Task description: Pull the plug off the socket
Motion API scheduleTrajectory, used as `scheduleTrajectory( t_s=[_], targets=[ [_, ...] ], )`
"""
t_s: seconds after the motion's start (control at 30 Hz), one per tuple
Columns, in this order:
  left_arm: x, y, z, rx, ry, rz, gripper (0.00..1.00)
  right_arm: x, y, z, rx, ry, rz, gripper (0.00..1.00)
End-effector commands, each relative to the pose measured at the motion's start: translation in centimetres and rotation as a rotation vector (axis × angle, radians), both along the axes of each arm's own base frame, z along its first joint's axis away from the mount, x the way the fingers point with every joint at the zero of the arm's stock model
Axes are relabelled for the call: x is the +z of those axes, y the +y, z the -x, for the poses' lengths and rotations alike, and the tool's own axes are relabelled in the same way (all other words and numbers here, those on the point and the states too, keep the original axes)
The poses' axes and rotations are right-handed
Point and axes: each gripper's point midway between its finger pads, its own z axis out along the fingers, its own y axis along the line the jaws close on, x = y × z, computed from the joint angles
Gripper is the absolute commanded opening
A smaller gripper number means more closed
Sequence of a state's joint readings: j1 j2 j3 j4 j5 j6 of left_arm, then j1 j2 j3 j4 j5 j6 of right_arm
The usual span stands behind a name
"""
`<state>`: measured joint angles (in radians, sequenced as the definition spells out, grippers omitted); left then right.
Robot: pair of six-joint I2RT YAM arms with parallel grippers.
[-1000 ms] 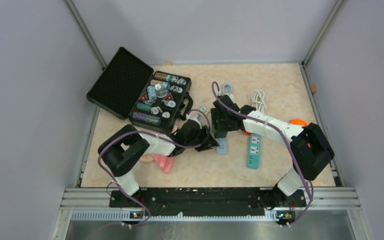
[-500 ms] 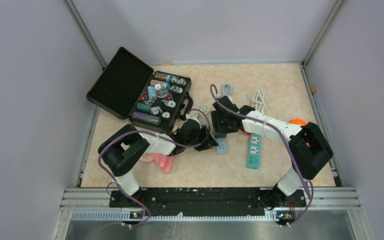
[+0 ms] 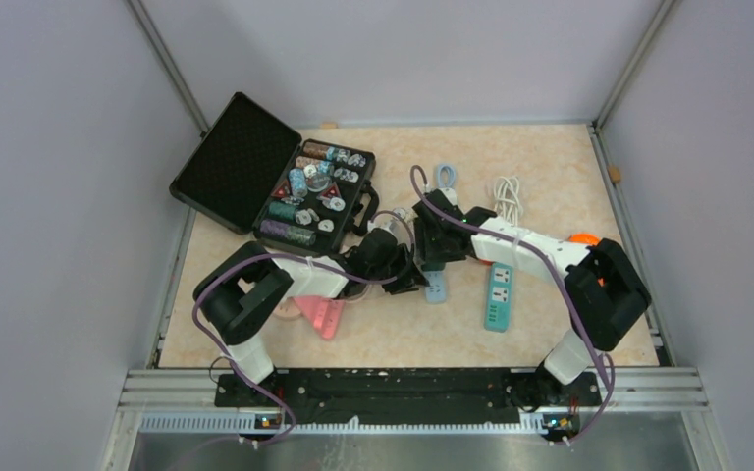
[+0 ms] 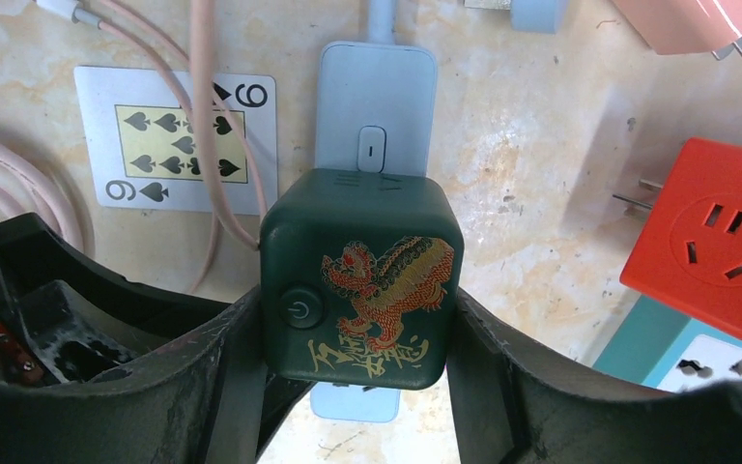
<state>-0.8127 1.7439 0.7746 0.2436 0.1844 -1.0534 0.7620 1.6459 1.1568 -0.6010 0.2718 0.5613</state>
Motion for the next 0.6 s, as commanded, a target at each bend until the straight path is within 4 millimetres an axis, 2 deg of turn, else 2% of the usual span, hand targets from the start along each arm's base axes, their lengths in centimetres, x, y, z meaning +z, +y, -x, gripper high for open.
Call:
scheduleTrajectory(
  t_s=[0.0, 0.1, 0.2, 0.27, 0.37, 0.5, 0.57],
  targets=[
    [-8.3, 7.5, 2.7, 0.074, 0.157, -0.352, 0.35, 3.4, 0.5, -1.4, -0.008, -0.072, -0.176, 0.00],
    [-8.3, 7.5, 2.7, 0.077, 0.158, -0.354, 0.35, 4.1, 1.4, -1.3, 0.023, -0.077, -0.201, 0.00],
    [-8.4, 7.4, 2.7, 0.072, 0.163, -0.354, 0.34, 4.4, 0.8, -1.3, -0.012, -0.110, -0.041, 0.00],
    [-8.3, 7.1, 2.5, 0.063, 0.162, -0.347, 0.32, 4.1, 1.1, -1.2, -0.008, -0.101, -0.017, 0.00],
    [-8.3, 7.3, 2.8, 0.056, 0.177, -0.364, 0.31, 4.7, 0.9, -1.3, -0.017, -0.117, -0.053, 0.00],
    [-8.4, 7.4, 3.0, 0.054, 0.180, -0.361, 0.30, 6.3, 0.9, -1.9, 0.010, -0.107, -0.266, 0.00],
    [-8.4, 7.3, 3.0, 0.052, 0.180, -0.360, 0.30, 6.5, 0.4, -2.2, 0.020, -0.119, -0.257, 0.00]
  ],
)
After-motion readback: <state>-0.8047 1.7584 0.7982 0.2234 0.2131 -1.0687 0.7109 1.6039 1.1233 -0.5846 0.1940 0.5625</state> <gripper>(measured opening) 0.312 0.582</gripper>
